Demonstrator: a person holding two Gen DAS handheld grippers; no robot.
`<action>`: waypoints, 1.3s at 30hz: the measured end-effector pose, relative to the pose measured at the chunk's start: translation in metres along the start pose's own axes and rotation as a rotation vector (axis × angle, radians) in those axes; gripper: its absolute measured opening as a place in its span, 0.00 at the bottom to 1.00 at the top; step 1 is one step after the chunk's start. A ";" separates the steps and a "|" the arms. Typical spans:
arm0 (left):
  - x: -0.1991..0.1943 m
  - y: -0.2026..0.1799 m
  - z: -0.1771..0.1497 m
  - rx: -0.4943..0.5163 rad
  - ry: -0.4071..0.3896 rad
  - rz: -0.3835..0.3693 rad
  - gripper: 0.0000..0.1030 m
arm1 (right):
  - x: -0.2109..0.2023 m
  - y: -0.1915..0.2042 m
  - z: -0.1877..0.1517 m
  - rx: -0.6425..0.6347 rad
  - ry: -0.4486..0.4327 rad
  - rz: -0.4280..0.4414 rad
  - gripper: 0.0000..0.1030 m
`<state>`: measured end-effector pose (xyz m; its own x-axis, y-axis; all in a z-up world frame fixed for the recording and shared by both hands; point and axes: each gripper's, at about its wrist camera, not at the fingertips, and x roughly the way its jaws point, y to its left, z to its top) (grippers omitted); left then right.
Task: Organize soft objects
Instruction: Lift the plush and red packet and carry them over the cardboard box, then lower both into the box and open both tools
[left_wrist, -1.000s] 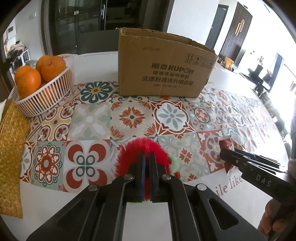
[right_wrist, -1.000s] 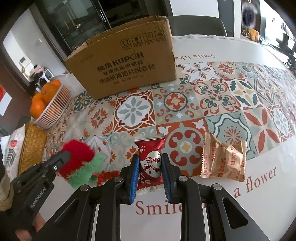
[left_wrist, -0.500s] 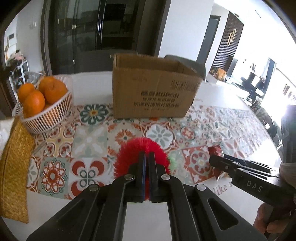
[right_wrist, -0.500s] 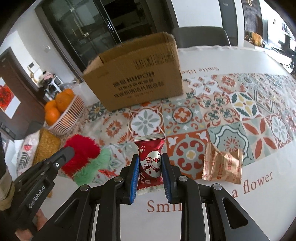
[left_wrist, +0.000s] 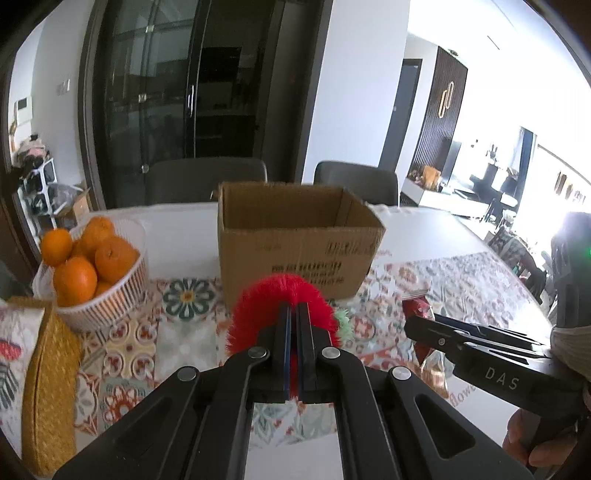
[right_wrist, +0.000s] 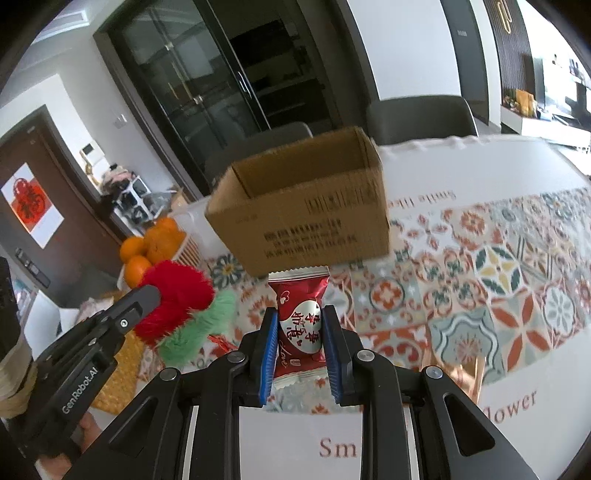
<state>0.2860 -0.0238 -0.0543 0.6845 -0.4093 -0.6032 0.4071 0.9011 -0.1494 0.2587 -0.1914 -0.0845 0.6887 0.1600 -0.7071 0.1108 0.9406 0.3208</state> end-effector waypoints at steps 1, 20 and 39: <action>0.001 0.000 0.006 0.004 -0.012 0.002 0.04 | 0.000 0.001 0.003 -0.001 -0.006 0.002 0.24; 0.012 -0.001 0.085 0.050 -0.132 0.009 0.04 | 0.007 0.013 0.088 -0.074 -0.092 0.038 0.24; 0.052 0.001 0.145 0.057 -0.150 0.002 0.04 | 0.031 0.012 0.158 -0.122 -0.103 0.044 0.24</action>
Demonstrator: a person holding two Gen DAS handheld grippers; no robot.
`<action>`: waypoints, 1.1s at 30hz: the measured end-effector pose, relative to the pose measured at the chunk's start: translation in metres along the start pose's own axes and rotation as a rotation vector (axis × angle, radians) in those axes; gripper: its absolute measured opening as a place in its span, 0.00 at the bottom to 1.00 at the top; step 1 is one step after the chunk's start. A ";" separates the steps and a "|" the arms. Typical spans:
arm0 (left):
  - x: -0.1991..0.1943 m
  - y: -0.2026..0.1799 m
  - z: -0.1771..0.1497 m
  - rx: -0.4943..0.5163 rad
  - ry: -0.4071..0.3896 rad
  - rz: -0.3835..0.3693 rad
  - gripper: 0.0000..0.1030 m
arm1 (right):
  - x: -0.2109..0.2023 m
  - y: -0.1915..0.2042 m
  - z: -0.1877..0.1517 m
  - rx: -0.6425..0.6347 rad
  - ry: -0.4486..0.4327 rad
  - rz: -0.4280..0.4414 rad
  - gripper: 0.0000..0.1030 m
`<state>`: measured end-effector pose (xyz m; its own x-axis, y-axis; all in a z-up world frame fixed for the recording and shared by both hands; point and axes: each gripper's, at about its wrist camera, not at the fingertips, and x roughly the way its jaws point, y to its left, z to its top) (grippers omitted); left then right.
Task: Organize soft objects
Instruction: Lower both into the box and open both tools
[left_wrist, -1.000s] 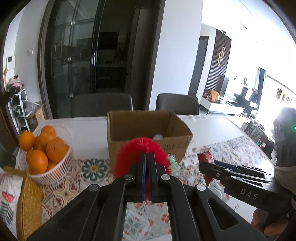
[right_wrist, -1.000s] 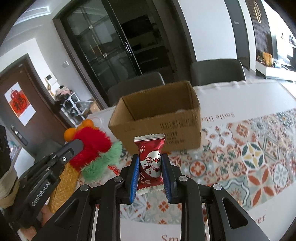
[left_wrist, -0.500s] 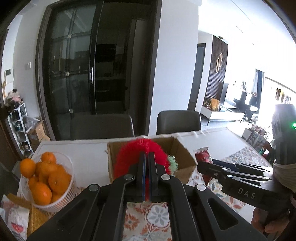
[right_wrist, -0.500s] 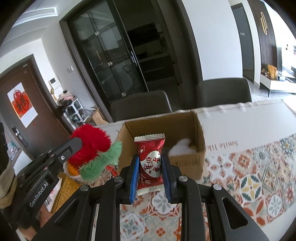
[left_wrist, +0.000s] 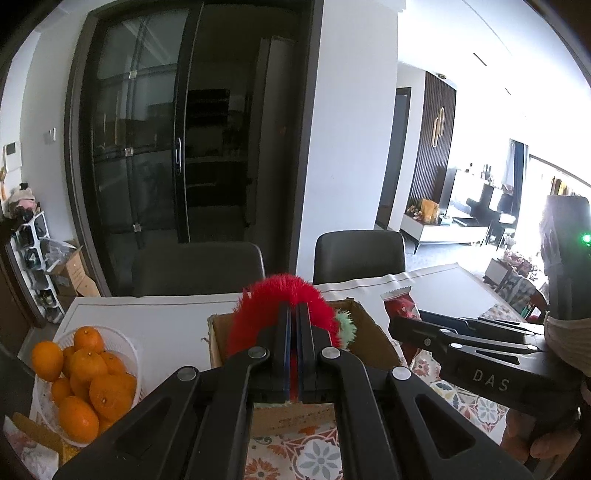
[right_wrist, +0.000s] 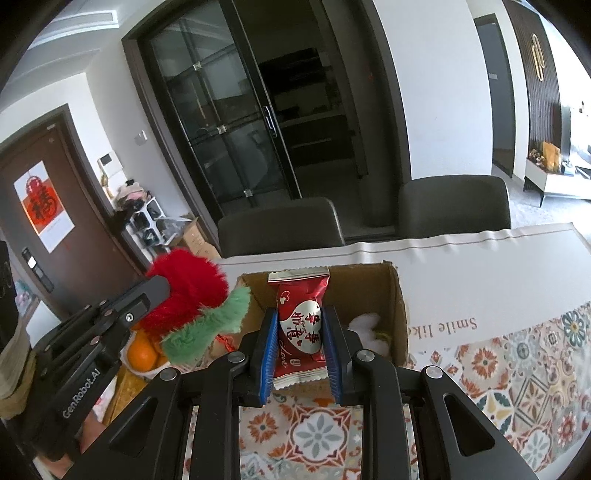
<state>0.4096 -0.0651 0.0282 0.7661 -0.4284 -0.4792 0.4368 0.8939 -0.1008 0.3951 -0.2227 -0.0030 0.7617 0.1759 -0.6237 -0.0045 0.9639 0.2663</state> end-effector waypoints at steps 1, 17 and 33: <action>0.003 0.001 0.001 0.000 0.003 0.000 0.04 | 0.003 0.000 0.001 -0.002 0.005 0.001 0.24; 0.074 0.014 -0.003 0.005 0.115 0.011 0.04 | 0.074 -0.019 0.014 -0.019 0.123 -0.009 0.24; 0.101 0.022 -0.024 0.015 0.221 0.105 0.59 | 0.101 -0.035 0.010 -0.019 0.161 -0.110 0.58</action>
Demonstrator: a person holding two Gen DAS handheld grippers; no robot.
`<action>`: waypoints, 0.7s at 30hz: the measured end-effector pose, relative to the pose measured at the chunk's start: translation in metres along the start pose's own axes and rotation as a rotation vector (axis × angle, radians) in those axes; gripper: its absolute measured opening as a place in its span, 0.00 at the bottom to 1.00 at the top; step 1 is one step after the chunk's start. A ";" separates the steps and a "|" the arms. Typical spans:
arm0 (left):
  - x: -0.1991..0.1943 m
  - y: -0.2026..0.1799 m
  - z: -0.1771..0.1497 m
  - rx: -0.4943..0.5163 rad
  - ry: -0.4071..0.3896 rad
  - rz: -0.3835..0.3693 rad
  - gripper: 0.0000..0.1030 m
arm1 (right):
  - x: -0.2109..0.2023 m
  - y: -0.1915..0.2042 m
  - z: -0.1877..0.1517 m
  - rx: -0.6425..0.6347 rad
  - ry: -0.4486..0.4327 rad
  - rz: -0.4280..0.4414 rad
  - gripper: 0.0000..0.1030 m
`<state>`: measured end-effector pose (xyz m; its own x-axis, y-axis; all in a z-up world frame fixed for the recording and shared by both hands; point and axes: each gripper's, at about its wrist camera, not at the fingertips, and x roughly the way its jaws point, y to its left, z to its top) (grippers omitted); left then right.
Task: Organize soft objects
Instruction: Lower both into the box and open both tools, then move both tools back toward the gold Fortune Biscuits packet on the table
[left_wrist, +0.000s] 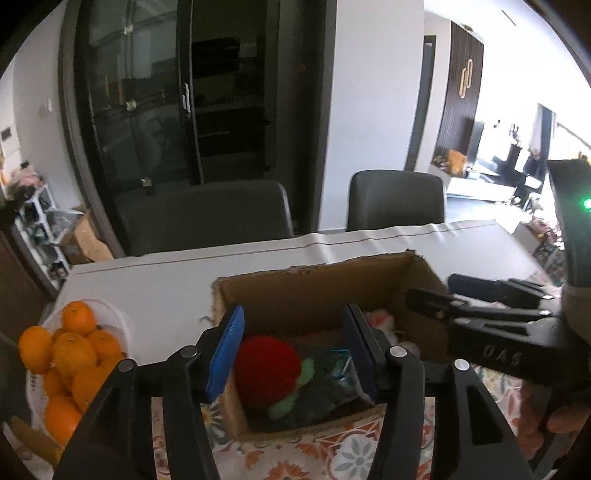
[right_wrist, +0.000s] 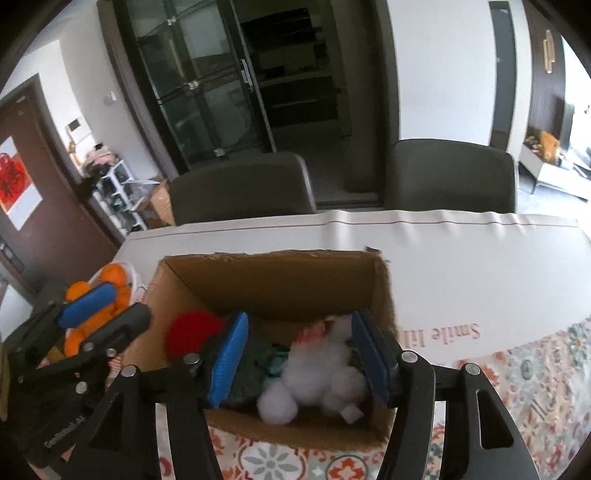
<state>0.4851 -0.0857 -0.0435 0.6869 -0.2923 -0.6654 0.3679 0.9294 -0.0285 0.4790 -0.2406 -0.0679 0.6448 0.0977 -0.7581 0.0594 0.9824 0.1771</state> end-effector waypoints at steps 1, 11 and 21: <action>-0.004 -0.001 -0.002 0.004 -0.002 0.021 0.60 | -0.003 -0.002 -0.001 0.008 0.001 -0.002 0.58; -0.043 -0.015 -0.015 -0.018 -0.022 0.060 0.72 | -0.049 -0.007 -0.017 0.034 -0.013 -0.048 0.66; -0.080 -0.041 -0.031 -0.003 -0.034 0.046 0.78 | -0.103 -0.017 -0.041 0.030 -0.050 -0.106 0.73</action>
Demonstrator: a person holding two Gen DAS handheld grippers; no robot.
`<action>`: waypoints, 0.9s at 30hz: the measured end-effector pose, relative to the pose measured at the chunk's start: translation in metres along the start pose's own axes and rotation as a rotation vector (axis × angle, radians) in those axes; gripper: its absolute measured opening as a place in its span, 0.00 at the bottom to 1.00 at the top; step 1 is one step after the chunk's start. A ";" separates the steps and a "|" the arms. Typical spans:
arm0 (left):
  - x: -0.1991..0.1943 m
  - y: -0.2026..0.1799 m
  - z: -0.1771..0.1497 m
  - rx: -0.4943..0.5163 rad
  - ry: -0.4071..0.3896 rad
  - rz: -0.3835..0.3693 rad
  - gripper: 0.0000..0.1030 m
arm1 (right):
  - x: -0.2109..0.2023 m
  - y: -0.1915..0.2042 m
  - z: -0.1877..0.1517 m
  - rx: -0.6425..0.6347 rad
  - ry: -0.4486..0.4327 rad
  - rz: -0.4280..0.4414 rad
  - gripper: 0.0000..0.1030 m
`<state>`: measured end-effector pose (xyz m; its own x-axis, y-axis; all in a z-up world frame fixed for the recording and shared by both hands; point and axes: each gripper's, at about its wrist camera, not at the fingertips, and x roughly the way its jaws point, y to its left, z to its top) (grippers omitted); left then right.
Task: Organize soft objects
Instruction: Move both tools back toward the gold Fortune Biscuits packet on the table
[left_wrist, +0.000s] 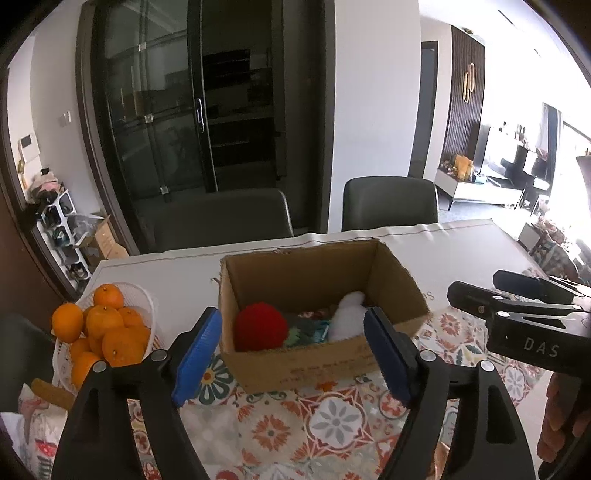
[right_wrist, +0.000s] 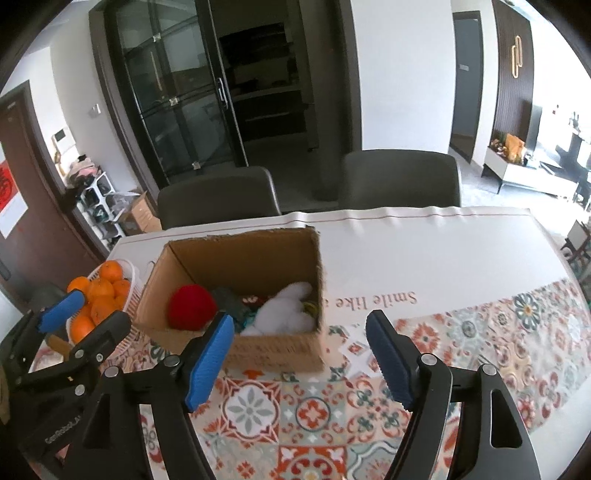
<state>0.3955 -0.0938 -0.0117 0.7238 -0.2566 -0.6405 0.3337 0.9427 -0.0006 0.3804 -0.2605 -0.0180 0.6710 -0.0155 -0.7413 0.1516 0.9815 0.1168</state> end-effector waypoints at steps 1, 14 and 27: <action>-0.002 -0.002 -0.002 0.002 0.002 -0.001 0.79 | -0.005 -0.002 -0.004 0.002 -0.001 -0.005 0.74; -0.029 -0.028 -0.041 0.050 0.031 0.030 0.87 | -0.026 -0.024 -0.063 0.075 0.050 -0.039 0.81; -0.033 -0.043 -0.084 0.066 0.106 0.040 0.92 | -0.028 -0.039 -0.115 0.130 0.108 -0.061 0.85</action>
<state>0.3067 -0.1081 -0.0547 0.6709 -0.1916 -0.7164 0.3472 0.9348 0.0752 0.2722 -0.2766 -0.0777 0.5773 -0.0467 -0.8152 0.2869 0.9463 0.1489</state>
